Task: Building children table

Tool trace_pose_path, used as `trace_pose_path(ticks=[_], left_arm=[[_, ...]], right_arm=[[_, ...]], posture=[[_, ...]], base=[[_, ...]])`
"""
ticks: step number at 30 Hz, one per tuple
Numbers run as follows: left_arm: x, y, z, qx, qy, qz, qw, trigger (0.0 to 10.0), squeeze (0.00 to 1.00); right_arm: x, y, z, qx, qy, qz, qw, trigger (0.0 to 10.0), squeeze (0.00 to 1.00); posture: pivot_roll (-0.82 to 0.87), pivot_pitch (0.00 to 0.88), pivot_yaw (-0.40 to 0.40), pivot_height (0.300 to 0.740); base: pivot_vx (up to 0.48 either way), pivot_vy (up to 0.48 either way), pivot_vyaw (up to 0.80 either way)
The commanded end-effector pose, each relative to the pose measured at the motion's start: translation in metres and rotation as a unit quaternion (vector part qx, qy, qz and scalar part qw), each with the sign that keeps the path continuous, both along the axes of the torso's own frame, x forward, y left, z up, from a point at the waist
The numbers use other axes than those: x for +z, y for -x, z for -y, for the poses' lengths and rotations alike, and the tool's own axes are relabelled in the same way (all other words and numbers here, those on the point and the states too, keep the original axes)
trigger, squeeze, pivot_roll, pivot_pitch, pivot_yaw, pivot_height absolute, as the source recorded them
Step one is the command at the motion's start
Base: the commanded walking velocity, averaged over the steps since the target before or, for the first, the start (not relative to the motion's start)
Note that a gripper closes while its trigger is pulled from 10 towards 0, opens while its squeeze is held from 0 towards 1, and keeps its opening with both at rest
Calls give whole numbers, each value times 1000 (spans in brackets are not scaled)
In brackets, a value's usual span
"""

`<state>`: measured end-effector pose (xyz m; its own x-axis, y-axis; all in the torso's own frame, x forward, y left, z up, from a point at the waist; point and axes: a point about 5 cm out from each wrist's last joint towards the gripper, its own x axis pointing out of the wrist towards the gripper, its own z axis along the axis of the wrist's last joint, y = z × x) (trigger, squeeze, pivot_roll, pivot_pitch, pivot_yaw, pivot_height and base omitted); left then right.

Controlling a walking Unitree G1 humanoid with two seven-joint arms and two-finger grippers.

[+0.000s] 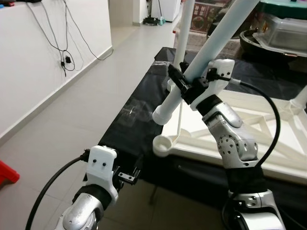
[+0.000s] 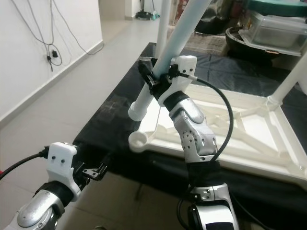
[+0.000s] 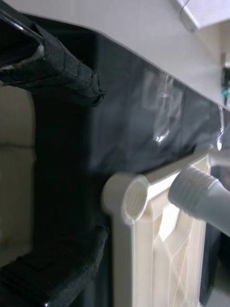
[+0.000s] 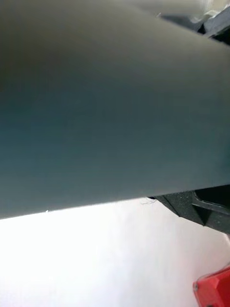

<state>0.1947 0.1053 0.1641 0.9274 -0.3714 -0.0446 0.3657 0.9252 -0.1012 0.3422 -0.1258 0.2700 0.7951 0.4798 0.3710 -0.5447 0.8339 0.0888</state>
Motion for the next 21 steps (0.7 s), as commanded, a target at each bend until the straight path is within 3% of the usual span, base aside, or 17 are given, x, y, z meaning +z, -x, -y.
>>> trace_pose_path(ticks=[1, 13, 21], left_arm=[[1, -1, 0, 3, -5, 7, 1000, 10000, 0], [4, -3, -1, 27, 0, 17, 999, 10000, 0], [18, -15, -14, 99, -9, 57, 993, 10000, 0]], right_arm=[[8, 1, 2, -3, 5, 16, 1000, 10000, 0], [4, 3, 1, -9, 14, 5, 1000, 10000, 0], [-23, 21, -10, -46, 40, -11, 998, 10000, 0]], posture=[[126, 65, -67, 740], [118, 95, -66, 740], [106, 98, -66, 740]], base=[[0, 0, 0], [0, 0, 0], [0, 0, 0]])
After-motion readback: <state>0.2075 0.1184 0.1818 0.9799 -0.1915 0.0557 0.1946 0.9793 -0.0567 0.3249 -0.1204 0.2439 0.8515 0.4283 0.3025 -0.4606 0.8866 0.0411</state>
